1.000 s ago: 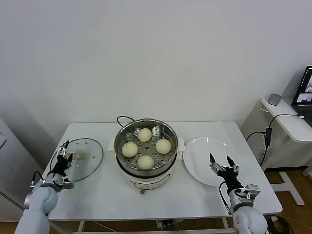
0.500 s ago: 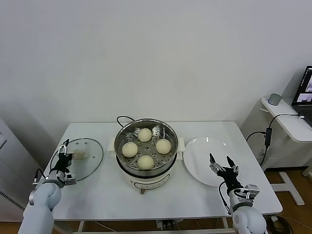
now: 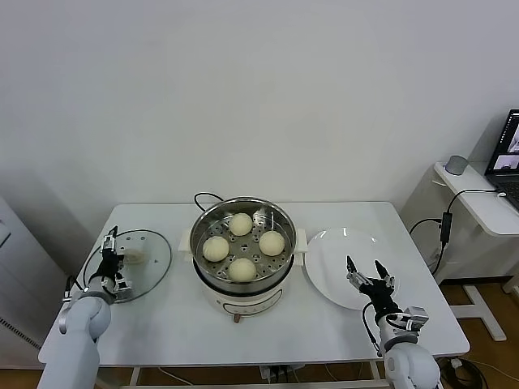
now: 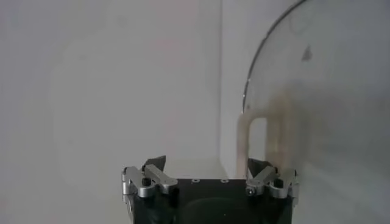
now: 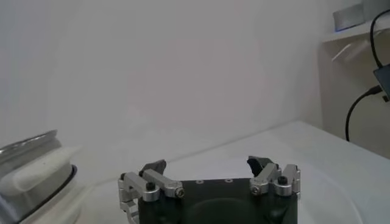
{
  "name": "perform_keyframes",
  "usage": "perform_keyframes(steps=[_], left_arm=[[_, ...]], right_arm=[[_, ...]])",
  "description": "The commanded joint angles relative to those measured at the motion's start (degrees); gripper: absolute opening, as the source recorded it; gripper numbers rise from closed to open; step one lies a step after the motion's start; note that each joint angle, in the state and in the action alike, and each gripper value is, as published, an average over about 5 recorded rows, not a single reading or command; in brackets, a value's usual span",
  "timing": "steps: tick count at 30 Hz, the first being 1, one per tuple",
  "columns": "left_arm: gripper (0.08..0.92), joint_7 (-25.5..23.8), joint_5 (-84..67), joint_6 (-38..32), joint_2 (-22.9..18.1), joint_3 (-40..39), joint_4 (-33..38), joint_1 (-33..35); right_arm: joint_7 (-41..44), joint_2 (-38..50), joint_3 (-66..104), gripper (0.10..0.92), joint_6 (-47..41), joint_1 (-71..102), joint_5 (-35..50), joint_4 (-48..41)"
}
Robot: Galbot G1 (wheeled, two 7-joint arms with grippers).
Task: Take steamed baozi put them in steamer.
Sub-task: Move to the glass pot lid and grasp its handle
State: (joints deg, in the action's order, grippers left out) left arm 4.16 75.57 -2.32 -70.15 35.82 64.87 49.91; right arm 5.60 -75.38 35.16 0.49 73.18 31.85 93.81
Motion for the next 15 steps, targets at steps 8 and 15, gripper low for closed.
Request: perform_keyframes(steps=[8, 15], left_arm=[[0.809, 1.9, -0.6, -1.5, 0.3, -0.5, -4.1, -1.2], [0.637, 1.8, -0.2, -2.2, 0.0, -0.6, -4.0, -1.0]], right_arm=[[0.0, 0.1, -0.2, 0.823, 0.1, 0.0, -0.3, -0.1], [0.1, 0.1, -0.2, 0.823, 0.4, 0.3, -0.4, 0.0]])
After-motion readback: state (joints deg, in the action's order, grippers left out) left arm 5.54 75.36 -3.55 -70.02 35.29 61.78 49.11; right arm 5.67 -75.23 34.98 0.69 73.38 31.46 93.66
